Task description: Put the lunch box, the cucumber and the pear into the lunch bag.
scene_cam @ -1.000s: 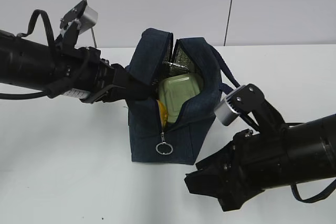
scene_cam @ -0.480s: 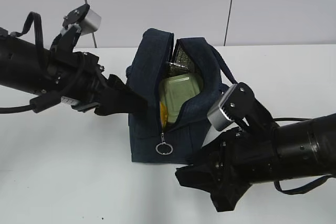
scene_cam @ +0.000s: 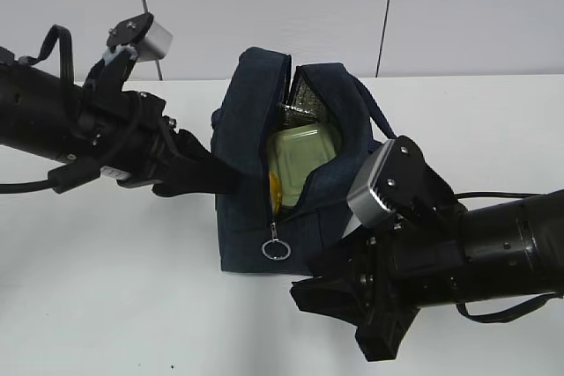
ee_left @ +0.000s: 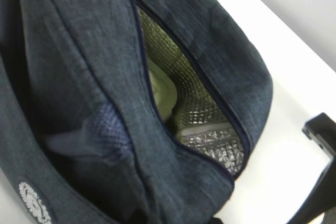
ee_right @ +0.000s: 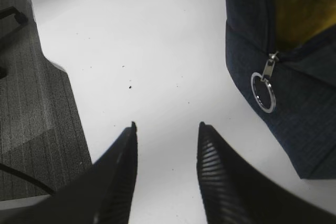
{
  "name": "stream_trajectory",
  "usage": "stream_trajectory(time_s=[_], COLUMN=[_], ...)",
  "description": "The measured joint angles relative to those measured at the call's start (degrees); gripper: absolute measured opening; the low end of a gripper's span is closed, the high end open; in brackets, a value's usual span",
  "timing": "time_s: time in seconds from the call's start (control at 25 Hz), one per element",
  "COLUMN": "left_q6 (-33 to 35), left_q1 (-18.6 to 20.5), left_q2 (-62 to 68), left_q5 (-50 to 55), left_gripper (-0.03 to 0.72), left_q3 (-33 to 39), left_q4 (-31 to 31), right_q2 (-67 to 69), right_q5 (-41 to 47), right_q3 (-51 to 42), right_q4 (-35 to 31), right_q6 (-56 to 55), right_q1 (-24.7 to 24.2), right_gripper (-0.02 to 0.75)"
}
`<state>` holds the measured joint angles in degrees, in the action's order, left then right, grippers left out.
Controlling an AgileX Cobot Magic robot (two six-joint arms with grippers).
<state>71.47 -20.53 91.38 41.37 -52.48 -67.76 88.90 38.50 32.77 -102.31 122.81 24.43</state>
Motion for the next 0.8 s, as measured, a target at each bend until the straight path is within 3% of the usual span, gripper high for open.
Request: stream_trajectory(time_s=[0.36, 0.44, 0.6, 0.8], left_q6=[2.96, 3.14, 3.14, 3.14], left_q1=[0.0, 0.0, -0.05, -0.05], left_q2=[3.13, 3.76, 4.0, 4.49], left_q5=[-0.39, -0.32, -0.1, 1.14], left_gripper=[0.208, 0.168, 0.014, -0.009], left_q3=[0.0, 0.0, 0.0, 0.0], left_q4=[-6.5, -7.33, -7.69, -8.3], right_q2=[1.05, 2.15, 5.2, 7.63], right_q5=[0.05, 0.05, 0.05, -0.26], right_q3=[0.0, 0.0, 0.0, 0.97], right_q4=[-0.13, -0.23, -0.36, -0.36], right_q6=[3.35, 5.68, 11.28, 16.73], right_q1=[0.0, 0.0, 0.0, 0.0], right_gripper=[0.306, 0.306, 0.305, 0.305])
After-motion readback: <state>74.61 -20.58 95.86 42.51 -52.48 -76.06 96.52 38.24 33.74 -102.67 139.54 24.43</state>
